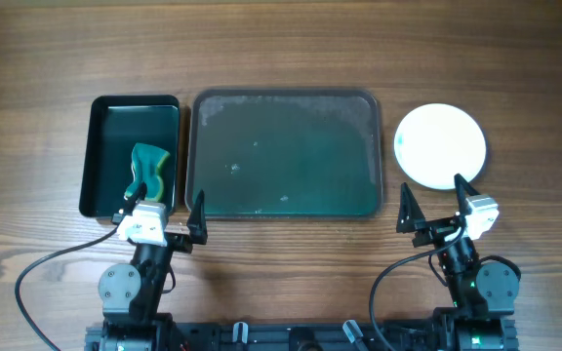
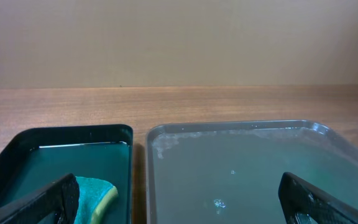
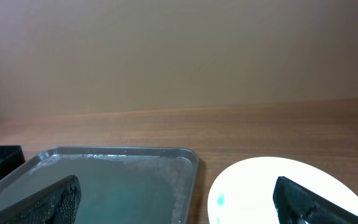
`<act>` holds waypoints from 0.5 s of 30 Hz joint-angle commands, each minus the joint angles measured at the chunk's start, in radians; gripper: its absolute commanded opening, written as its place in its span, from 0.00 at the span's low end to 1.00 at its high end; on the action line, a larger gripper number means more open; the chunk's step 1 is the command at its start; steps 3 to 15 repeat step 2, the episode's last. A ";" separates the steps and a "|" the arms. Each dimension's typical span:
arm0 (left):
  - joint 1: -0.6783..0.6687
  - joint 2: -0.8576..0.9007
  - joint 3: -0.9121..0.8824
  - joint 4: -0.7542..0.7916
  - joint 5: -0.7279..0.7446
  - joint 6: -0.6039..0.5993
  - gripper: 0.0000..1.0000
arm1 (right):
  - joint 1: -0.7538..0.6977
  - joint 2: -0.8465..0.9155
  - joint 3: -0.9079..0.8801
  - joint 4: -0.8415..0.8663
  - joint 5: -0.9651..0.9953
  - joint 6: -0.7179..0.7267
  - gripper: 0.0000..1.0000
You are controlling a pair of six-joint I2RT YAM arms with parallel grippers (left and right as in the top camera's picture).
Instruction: Clean dirty plates on tray and stack at the side
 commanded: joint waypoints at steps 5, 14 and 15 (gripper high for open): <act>0.002 -0.011 -0.010 0.006 0.004 -0.017 1.00 | 0.000 -0.008 -0.002 0.004 0.013 -0.018 1.00; 0.002 -0.011 -0.010 0.006 0.004 -0.017 1.00 | 0.000 -0.008 -0.002 0.004 0.013 -0.018 1.00; 0.002 -0.011 -0.010 0.006 0.004 -0.017 1.00 | 0.000 -0.008 -0.002 0.004 0.013 -0.018 1.00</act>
